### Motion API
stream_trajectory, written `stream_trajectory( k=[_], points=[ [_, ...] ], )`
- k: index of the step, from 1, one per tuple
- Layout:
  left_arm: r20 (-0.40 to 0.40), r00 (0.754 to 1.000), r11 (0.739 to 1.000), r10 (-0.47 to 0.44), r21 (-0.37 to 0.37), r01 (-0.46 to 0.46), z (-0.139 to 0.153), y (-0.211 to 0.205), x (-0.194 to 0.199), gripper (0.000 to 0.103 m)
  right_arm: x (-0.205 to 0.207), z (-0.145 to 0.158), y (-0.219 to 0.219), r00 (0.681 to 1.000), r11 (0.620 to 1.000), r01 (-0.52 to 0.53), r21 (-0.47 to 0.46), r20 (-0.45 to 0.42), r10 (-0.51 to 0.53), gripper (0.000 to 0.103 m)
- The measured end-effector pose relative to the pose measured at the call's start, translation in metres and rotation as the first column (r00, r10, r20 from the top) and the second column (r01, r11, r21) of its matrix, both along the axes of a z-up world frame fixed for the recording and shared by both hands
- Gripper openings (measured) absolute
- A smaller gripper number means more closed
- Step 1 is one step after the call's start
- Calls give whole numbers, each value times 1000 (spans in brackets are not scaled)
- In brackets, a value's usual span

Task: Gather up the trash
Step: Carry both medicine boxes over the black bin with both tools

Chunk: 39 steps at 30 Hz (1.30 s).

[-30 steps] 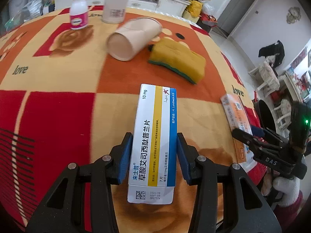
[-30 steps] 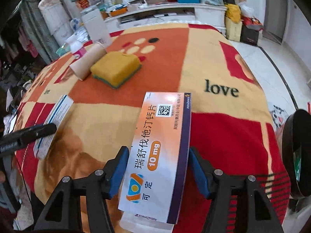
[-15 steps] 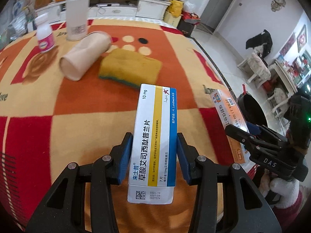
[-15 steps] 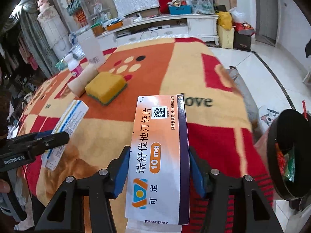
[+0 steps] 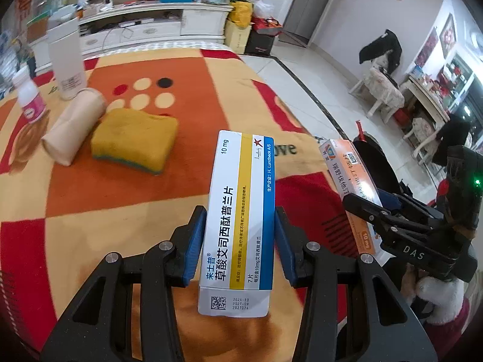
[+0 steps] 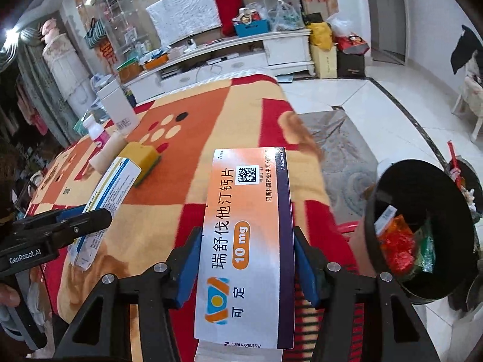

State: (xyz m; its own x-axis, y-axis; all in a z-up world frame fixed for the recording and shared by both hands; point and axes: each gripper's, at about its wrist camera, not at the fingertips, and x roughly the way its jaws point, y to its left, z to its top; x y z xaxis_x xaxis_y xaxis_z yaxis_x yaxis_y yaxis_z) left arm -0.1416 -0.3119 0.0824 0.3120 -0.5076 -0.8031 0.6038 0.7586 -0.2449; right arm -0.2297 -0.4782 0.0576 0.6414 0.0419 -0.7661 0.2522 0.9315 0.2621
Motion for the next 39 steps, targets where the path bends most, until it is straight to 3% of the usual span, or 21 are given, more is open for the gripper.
stream_trajectory(
  k=[21, 39],
  points=[
    [-40, 985, 985, -169, -25, 168, -7, -106, -24, 42, -45, -7, -79, 984, 984, 178, 2, -18, -178, 55],
    [-71, 955, 958, -287, -25, 286, -17, -193, -43, 43, -89, -22, -156, 933, 935, 356, 9, -58, -355, 55]
  ],
)
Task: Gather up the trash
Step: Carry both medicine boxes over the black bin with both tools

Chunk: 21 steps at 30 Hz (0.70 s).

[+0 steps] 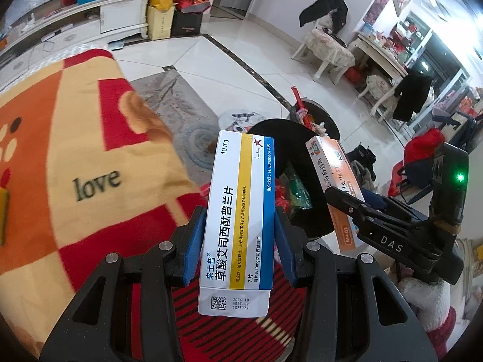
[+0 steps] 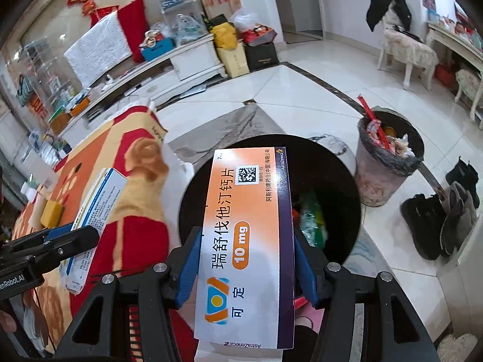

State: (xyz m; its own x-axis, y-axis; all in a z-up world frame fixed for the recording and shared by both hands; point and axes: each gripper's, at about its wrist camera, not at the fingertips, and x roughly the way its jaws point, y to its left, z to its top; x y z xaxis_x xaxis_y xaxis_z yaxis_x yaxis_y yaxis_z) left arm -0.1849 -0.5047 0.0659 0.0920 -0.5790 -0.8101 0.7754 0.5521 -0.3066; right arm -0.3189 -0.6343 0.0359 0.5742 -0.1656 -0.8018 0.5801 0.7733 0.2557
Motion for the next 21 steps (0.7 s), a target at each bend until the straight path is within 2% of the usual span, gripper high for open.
stream_trajectory(
  k=[13, 21],
  points=[
    [-47, 998, 999, -31, 16, 32, -16, -41, -5, 43, -3, -17, -22, 999, 999, 30, 27, -24, -30, 55],
    [-68, 997, 999, -36, 18, 37, -23, -51, -2, 43, -1, -23, -32, 998, 998, 43, 38, -37, -42, 55]
  ],
)
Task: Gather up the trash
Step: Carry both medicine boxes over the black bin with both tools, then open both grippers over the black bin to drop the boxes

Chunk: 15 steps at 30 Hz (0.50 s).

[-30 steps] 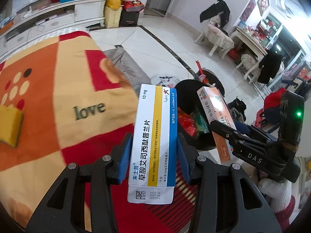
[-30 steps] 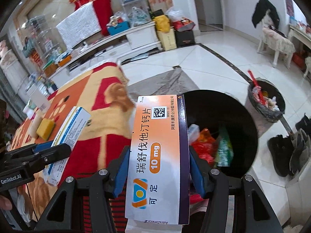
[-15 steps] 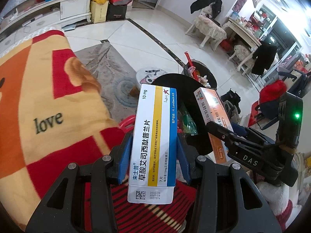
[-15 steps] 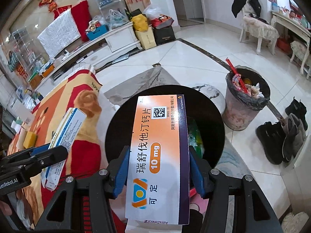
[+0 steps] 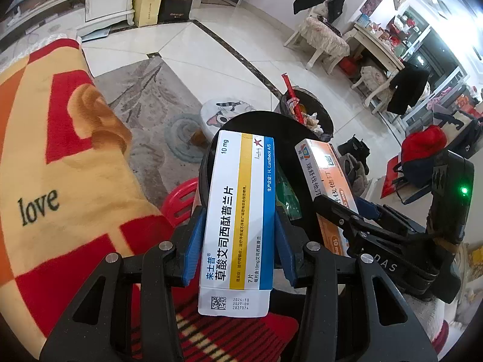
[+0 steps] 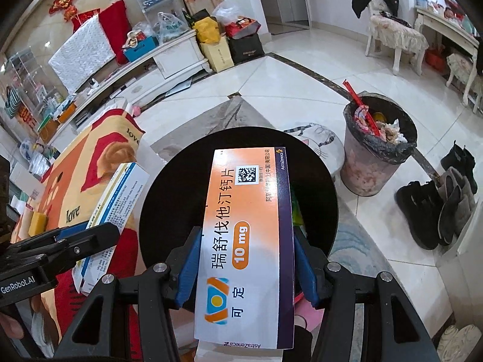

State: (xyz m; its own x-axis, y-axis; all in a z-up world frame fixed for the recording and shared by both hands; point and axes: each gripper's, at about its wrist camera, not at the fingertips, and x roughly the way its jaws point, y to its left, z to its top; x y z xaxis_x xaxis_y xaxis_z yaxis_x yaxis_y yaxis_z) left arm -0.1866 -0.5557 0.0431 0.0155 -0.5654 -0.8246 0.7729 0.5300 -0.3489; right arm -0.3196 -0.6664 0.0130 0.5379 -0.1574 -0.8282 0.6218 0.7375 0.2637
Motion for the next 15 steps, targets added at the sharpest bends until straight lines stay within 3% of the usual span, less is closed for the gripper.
stream_trajectory(
  k=[15],
  points=[
    [-44, 999, 1000, -5, -2, 5, -6, -12, -1, 43, 0, -3, -10, 1000, 1000, 28, 3, -10, -28, 57]
  ],
)
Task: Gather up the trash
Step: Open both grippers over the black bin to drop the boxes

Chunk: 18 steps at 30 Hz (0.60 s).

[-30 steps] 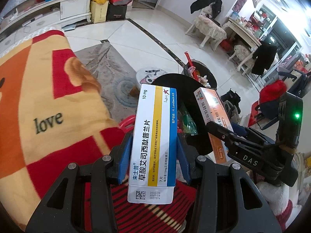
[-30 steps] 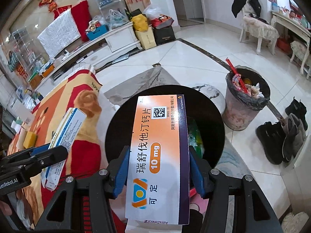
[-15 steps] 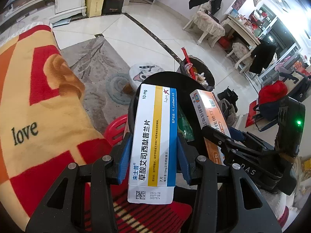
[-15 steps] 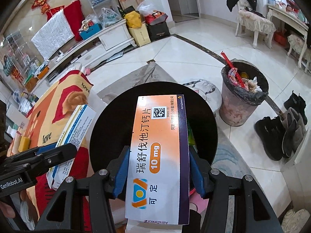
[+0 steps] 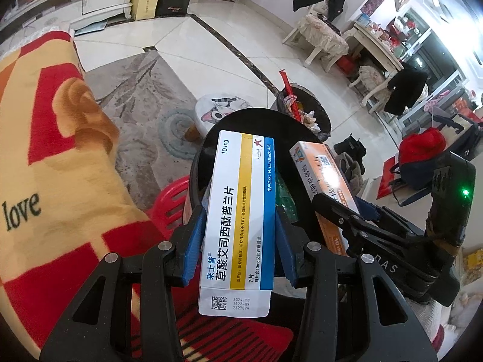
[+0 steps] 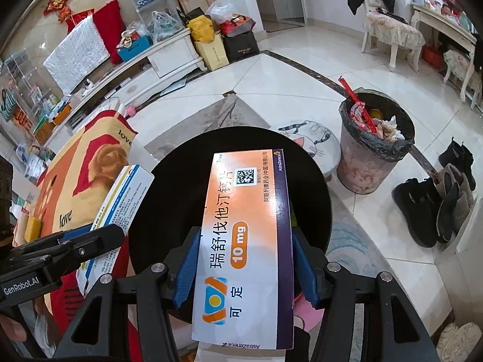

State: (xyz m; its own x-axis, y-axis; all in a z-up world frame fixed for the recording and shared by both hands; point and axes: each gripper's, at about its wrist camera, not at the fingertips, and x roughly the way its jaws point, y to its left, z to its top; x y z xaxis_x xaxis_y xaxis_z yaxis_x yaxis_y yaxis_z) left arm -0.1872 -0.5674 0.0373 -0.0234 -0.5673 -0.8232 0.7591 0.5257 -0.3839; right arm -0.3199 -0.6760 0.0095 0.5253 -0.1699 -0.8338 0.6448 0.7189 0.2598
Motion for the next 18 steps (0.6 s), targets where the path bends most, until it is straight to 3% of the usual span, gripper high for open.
stream_trajectory(
  k=[5, 8, 18],
  points=[
    [-28, 1000, 1000, -10, -12, 9, -1, -1, 0, 46, -5, 0, -6, 999, 999, 36, 10, 11, -36, 66],
    [-32, 999, 1000, -13, -13, 12, 0, 0, 0, 62, -7, 2, -5, 999, 999, 34, 17, 15, -35, 66],
    [13, 1000, 1000, 20, -13, -20, 10, 21, 5, 62, -6, 5, 3, 999, 999, 29, 19, 21, -30, 66]
  ],
)
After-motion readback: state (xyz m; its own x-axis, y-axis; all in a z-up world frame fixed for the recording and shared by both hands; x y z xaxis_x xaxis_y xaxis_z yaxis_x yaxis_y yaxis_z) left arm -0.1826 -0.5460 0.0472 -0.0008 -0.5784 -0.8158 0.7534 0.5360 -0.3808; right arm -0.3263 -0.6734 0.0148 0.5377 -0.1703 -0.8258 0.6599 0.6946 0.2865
